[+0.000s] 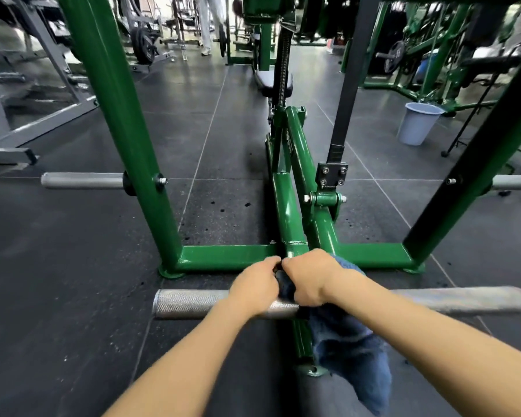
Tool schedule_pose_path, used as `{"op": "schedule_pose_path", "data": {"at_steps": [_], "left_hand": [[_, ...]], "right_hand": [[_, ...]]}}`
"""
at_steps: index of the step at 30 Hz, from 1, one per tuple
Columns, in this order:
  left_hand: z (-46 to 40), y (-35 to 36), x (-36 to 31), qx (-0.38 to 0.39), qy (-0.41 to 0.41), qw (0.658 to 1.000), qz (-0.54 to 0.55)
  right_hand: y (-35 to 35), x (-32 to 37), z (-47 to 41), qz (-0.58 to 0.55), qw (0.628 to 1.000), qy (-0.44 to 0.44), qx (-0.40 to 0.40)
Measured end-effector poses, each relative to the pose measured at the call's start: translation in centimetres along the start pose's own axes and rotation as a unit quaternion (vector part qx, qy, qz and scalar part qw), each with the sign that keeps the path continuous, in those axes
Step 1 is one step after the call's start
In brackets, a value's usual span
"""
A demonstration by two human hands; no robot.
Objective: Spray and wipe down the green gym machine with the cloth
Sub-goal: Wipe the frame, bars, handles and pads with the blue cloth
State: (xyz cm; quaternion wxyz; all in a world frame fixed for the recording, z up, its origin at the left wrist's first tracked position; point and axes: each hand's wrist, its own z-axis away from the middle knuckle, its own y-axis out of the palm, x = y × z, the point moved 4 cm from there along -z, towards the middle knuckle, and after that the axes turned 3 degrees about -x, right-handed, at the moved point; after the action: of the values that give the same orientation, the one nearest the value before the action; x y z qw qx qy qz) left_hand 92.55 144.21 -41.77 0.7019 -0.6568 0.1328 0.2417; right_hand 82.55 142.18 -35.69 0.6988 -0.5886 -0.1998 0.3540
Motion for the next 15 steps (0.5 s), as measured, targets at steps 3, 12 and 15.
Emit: {"op": "schedule_pose_path", "data": {"at_steps": [3, 12, 15], "left_hand": [[0.2, -3.0, 2.7, -0.050, -0.019, 0.996, -0.077], [2.0, -2.7, 4.8, -0.064, -0.003, 0.967, -0.246], [2.1, -2.6, 4.6, -0.067, -0.001, 0.964, -0.258]], "right_hand": [[0.3, 1.9, 0.8, -0.100, 0.987, 0.081, -0.100], [4.9, 5.4, 3.0, -0.185, 0.919, 0.143, -0.318], [5.0, 3.8, 2.9, -0.153, 0.929, 0.186, -0.281]]}}
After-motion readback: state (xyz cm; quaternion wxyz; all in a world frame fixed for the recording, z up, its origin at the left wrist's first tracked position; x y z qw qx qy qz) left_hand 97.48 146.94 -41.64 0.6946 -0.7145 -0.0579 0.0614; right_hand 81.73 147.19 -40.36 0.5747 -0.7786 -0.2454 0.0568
